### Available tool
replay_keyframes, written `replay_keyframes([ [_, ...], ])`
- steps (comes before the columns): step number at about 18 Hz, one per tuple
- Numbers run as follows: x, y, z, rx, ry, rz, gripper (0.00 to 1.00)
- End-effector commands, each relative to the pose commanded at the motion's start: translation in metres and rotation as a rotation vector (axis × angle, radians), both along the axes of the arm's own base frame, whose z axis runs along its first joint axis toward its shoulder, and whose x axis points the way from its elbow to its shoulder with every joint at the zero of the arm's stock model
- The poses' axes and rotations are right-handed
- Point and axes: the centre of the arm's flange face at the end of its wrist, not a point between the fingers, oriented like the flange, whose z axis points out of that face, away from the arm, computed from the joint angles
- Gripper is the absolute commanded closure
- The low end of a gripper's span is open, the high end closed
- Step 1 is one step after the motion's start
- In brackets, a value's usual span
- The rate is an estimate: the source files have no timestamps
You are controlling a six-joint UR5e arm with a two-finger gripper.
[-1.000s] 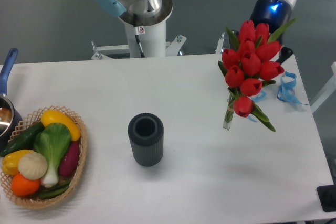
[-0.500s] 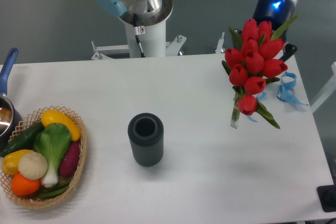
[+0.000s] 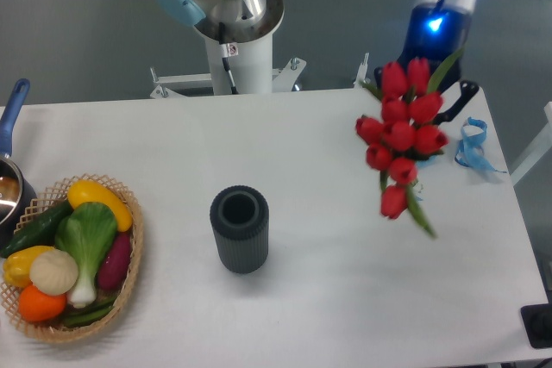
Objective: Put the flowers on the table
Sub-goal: 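Lower the held tulips toward the table beside the black cup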
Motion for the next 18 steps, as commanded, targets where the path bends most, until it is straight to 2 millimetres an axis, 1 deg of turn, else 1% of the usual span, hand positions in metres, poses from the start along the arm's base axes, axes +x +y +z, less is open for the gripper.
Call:
replay_keyframes([
  [2,-0.002,0.007,-0.020,-0.098,0.029,-0.023,0.65],
  [4,-0.001,0.021,-0.039,-0.211,0.060,-0.055,0.65],
  [5,-0.003,0.027,-0.055,-0.282,0.065,-0.065,0.65],
  [6,-0.007,0.031,-0.065,-0.317,0.067,-0.072,0.65],
  [7,-0.007,0.037,-0.070,-0.335,0.067,-0.082,0.65],
  [10,-0.017,0.041,-0.086,-0.368,0.054,-0.082,0.65],
  [14,-0.038,0.051,-0.117,-0.386,0.027,-0.108,0.65],
  [15,-0.042,0.058,-0.124,-0.391,0.021,-0.117,0.65],
  [17,-0.048,0.065,-0.131,-0.415,0.024,-0.119,0.65],
  [18,-0.047,0.072,-0.138,-0.427,0.020,-0.130,0.65],
])
